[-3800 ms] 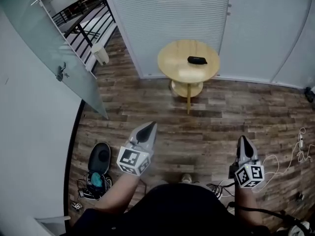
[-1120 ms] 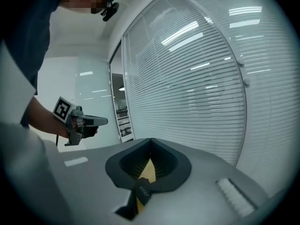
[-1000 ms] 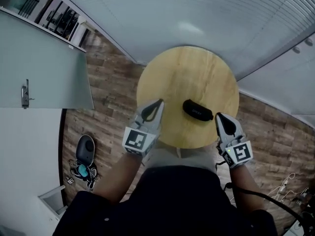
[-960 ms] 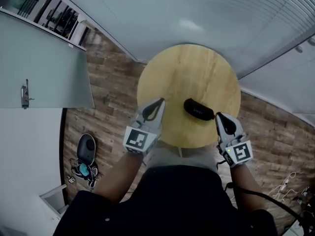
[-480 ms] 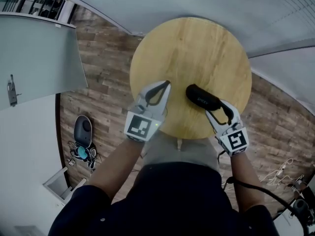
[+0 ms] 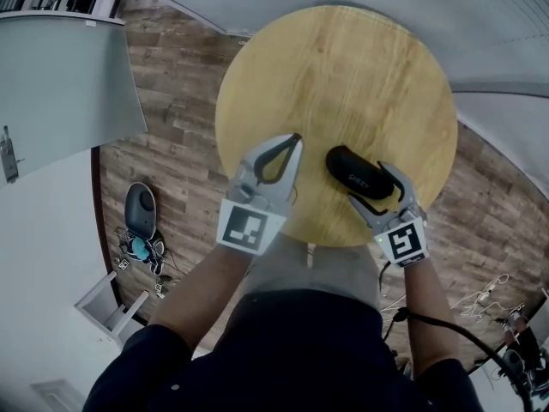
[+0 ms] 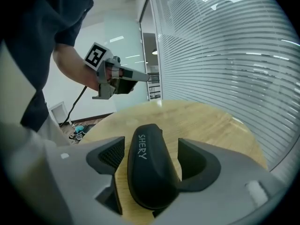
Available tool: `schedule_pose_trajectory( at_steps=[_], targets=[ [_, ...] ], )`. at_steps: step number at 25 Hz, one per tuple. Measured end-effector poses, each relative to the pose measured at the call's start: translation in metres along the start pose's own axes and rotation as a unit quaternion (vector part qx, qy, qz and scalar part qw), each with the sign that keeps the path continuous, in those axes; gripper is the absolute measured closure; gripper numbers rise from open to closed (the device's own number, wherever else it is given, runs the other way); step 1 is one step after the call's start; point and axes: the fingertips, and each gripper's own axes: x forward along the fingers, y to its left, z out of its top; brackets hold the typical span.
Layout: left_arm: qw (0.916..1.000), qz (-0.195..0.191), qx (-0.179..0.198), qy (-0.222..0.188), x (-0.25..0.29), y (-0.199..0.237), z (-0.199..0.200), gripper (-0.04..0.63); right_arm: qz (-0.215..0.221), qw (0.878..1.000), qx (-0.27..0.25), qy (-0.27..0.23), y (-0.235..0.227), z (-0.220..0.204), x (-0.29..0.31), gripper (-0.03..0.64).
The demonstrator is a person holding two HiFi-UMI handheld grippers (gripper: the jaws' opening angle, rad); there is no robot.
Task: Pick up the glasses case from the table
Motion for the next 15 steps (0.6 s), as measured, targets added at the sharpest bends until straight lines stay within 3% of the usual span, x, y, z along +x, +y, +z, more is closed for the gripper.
schedule_pose_trajectory(
  at_steps=[4, 9, 15],
  targets=[
    [0.9999, -0.004, -0.002, 0.01, 0.009, 0.006, -0.011, 0.592, 0.001, 1.0, 0.017, 0.0, -0.004, -0.004, 0.021, 0.253],
    [0.9999, 0.003, -0.016, 0.006, 0.014, 0.011, -0.016, 0.592, 0.011, 0.999, -0.027, 0.024, -0.005, -0.007, 0.037, 0.238],
    [0.9996, 0.012, -0.016, 0.019, 0.005, 0.019, -0.024, 0.592, 0.02, 0.998, -0.043, 0.05, 0.0, -0.004, 0.054, 0.236]
  ],
)
